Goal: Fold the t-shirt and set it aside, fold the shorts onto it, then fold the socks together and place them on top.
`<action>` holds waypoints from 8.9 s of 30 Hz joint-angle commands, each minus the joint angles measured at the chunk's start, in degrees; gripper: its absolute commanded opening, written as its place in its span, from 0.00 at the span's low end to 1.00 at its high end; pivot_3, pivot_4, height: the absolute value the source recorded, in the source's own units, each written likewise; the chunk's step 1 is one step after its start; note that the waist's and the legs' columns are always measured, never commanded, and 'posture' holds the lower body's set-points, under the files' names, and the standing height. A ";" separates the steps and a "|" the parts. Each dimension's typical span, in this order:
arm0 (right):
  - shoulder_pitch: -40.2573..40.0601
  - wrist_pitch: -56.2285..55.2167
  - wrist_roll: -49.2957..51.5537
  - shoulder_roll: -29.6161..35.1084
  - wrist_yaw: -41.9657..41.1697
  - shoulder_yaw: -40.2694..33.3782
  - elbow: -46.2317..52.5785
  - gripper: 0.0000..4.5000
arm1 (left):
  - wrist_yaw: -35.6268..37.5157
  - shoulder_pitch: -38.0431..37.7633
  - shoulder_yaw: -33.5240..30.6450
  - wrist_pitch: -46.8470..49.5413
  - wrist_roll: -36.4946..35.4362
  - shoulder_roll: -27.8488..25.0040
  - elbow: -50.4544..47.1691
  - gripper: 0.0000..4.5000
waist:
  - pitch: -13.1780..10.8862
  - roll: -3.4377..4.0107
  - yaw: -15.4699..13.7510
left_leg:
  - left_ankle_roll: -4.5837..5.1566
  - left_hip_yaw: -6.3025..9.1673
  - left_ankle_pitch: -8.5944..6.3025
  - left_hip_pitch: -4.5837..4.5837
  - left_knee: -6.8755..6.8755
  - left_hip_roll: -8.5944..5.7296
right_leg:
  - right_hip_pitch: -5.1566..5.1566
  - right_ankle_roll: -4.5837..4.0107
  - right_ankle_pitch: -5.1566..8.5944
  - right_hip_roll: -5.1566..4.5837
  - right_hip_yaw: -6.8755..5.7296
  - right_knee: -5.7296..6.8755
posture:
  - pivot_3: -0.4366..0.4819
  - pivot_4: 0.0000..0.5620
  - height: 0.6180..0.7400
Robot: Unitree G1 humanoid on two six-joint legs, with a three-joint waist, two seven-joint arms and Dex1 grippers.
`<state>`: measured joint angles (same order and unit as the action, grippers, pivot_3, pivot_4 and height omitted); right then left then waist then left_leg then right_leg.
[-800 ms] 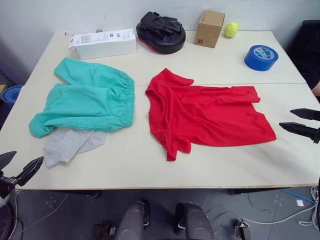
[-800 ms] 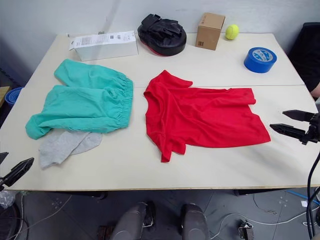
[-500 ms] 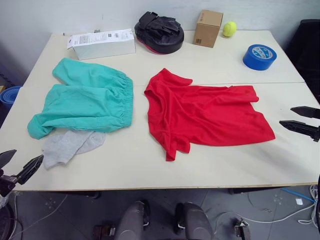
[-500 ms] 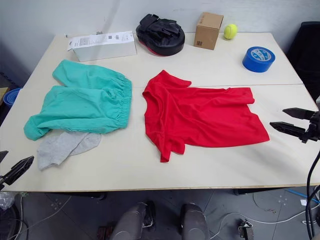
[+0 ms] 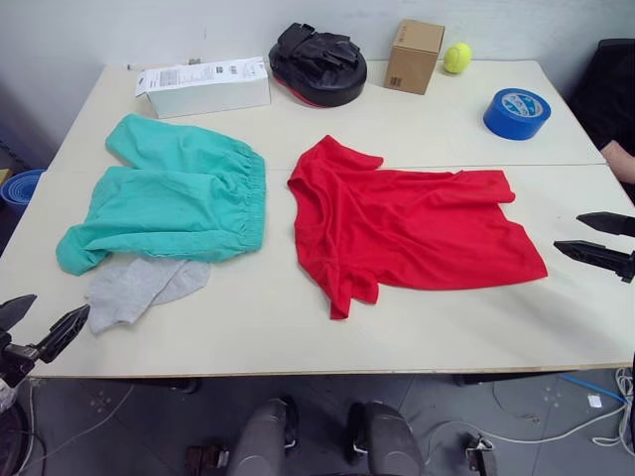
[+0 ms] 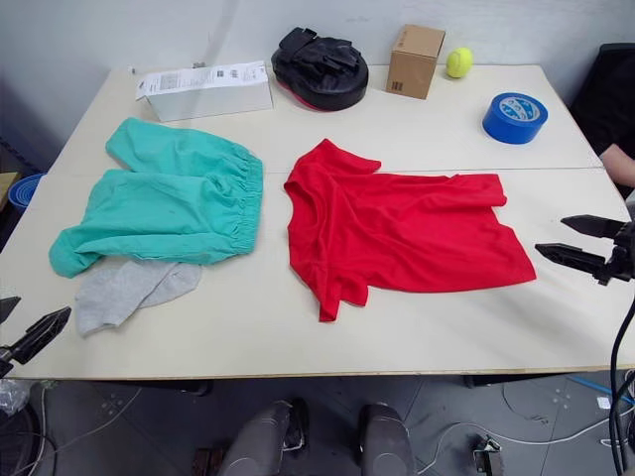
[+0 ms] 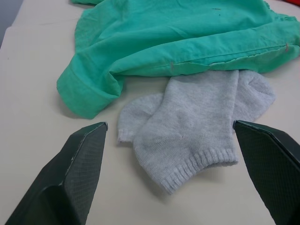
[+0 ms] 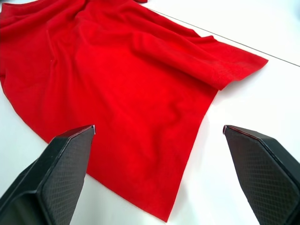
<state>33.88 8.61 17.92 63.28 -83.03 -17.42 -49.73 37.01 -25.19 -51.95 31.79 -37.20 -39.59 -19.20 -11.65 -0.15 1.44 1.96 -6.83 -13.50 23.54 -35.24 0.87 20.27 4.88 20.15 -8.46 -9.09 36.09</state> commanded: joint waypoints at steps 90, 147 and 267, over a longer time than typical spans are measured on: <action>-24.14 -8.71 -2.50 0.76 12.27 2.20 37.68 1.00 | 38.04 80.42 81.00 -70.24 45.55 21.30 54.93 0.08 | -0.11 -0.16 -2.78 | 0.54 0.28 0.04 0.69 -1.80 0.20 | 0.15 0.23 -0.22 0.32 -0.09 0.92 | 0.48 0.27 1.00; -26.79 -31.57 -2.07 13.50 -8.06 18.09 30.52 0.00 | 38.72 48.47 58.39 -8.37 19.03 -5.72 10.25 0.00 | -0.13 -0.08 -1.47 | 0.66 0.30 -0.19 0.57 -1.84 0.12 | 0.08 0.31 -0.24 0.01 -0.03 1.08 | 0.48 0.27 1.00; -39.96 -19.29 -0.56 -0.72 10.11 1.01 52.54 0.59 | 27.66 47.00 59.87 -18.13 24.14 -5.71 7.23 0.73 | -0.17 -0.07 -2.81 | 0.80 -0.02 -0.41 0.68 -1.66 0.08 | 0.15 0.50 -0.34 0.04 0.14 0.49 | 0.48 0.27 1.00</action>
<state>-6.84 -14.88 13.46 62.81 -73.61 -16.06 -0.14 64.92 20.58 9.64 11.65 -10.54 -45.49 -10.56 -11.82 -0.22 -1.37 2.77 -6.85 -13.91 24.22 -36.91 0.95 20.41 5.39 19.82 -8.43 -8.95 36.60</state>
